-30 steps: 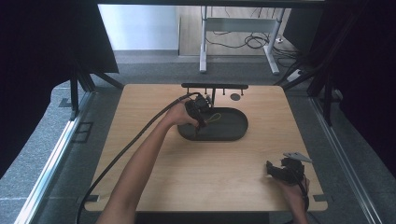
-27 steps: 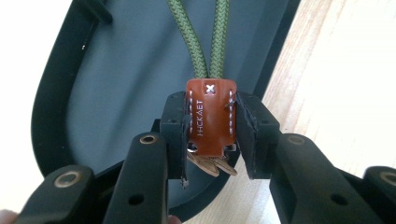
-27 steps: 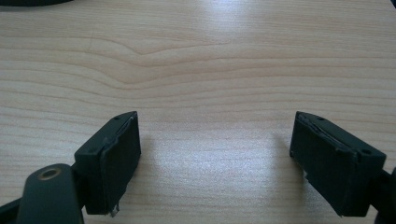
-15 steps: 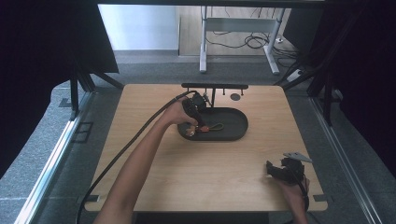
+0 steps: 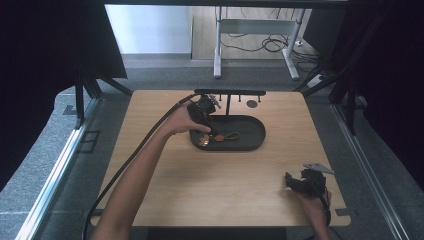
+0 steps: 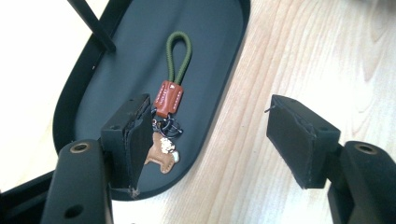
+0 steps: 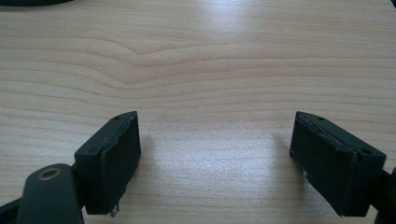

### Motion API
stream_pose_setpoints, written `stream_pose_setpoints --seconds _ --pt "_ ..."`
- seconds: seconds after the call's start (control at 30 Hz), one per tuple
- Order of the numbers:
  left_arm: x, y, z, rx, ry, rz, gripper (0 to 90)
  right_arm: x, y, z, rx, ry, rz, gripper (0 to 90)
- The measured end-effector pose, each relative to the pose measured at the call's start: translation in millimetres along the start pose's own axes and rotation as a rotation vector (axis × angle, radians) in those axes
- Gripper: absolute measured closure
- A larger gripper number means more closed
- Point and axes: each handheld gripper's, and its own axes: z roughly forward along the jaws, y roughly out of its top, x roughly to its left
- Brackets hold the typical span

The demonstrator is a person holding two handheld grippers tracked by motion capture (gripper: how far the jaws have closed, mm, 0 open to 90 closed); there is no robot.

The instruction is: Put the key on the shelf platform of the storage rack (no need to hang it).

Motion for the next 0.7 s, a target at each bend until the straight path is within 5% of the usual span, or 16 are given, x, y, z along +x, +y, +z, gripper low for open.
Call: stream_pose_setpoints --seconds 0.37,0.7 --pt "-20.4 -27.3 -29.0 -0.066 0.021 0.002 33.5 0.1 0.0 0.1 0.000 -0.003 0.000 16.4" --pt "-36.5 -68.7 -35.9 -0.097 0.011 -0.016 34.0 0.1 0.0 0.0 0.000 -0.003 0.001 16.5"
